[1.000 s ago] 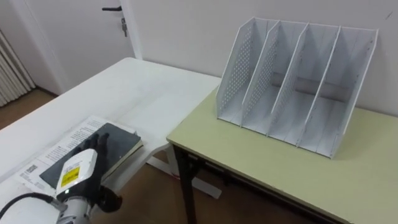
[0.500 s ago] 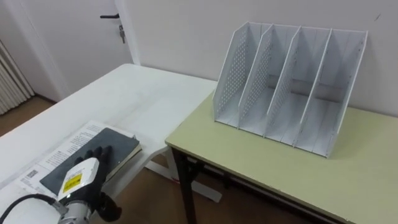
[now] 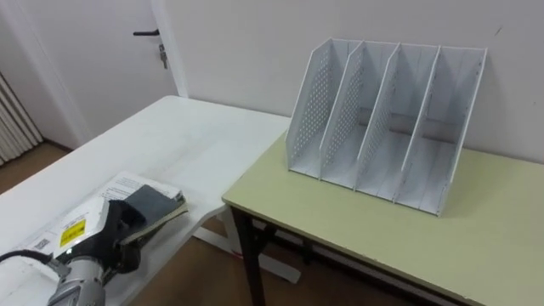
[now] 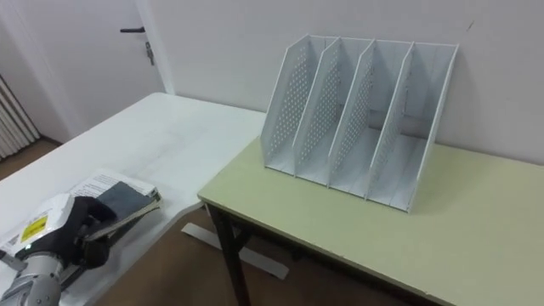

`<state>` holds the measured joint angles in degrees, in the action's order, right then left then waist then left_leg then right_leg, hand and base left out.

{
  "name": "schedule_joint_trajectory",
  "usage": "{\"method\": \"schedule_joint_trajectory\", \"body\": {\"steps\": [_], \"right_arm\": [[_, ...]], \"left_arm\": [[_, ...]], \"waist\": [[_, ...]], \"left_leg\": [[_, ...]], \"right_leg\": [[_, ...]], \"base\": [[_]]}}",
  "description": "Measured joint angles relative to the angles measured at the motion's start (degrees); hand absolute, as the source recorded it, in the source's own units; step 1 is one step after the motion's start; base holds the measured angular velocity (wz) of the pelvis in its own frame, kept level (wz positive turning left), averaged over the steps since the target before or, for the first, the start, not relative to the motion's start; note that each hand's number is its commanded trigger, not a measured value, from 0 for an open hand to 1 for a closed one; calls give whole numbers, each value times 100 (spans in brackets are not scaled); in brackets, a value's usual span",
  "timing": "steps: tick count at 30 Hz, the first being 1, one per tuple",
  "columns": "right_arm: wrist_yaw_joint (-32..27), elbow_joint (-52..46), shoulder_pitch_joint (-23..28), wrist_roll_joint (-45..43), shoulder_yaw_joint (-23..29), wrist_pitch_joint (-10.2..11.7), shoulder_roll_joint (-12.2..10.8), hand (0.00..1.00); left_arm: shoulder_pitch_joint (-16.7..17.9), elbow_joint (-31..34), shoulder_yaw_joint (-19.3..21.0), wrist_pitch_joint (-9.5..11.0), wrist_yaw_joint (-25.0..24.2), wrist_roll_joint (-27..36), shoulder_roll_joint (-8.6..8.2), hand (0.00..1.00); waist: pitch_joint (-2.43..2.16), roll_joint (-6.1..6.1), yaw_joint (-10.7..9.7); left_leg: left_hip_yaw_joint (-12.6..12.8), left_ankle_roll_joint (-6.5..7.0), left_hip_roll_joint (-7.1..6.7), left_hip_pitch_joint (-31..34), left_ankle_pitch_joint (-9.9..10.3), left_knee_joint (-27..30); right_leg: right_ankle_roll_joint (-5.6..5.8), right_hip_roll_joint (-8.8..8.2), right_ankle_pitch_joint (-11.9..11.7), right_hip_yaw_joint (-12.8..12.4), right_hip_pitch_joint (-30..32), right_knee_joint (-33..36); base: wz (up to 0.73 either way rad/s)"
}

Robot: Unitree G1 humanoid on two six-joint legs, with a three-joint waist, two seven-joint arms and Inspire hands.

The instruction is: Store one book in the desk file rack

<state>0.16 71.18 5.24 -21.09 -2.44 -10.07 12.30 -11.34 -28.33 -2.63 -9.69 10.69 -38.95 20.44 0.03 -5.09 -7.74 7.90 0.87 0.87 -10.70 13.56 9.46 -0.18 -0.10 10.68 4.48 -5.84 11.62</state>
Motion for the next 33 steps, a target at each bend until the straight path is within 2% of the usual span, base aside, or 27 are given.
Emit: {"method": "schedule_joint_trajectory", "body": {"steps": [7,17,21,27,30,31,32,33], "right_arm": [[1,-15,-6,5,-2,-2,-2,0],[-24,-15,-10,87,-95,5,-4,0],[-15,-16,-26,83,-188,6,-3,0],[48,-407,-18,79,-195,34,0,0],[18,-482,-218,96,-159,199,0,0],[-35,-505,-283,182,-126,316,-7,0],[-62,-517,-310,264,-121,380,-13,0],[-90,-527,-365,374,-102,501,-37,0]], "left_arm": [[11,25,6,-8,-5,-6,1,100],[9,134,-26,-56,-10,7,-5,100],[13,250,-47,-125,-24,11,-59,100],[211,1112,-219,-195,-255,133,-84,100],[235,1452,-227,-112,-273,349,-220,100],[237,1572,-225,-78,-283,356,-275,100],[238,1659,-224,-69,-285,373,-298,100],[237,1832,-209,-11,-285,476,-333,100]], "waist": [[-36,9,8],[-39,30,15],[-40,41,32],[-28,57,29],[7,79,140],[-6,57,187],[3,71,193],[27,106,205]], "left_leg": [[1,0,0,-6,0,4],[-1,0,0,-2,0,6],[-6,0,-5,19,0,9],[-29,25,-17,152,-17,35],[-25,30,-15,211,-22,34],[-24,30,-11,212,-22,34],[-25,30,-10,212,-22,34],[-31,29,-7,216,-22,33]], "right_leg": [[-1,0,-1,10,-6,0],[-1,-10,-1,42,-11,3],[0,-19,0,56,0,0],[6,-65,-3,201,86,25],[6,-61,-15,169,104,19],[4,-55,-23,169,107,0],[4,-53,-23,169,109,-6],[2,-51,-24,179,113,-28]], "base": [[0],[0],[1],[11],[0],[0],[0],[5]]}}
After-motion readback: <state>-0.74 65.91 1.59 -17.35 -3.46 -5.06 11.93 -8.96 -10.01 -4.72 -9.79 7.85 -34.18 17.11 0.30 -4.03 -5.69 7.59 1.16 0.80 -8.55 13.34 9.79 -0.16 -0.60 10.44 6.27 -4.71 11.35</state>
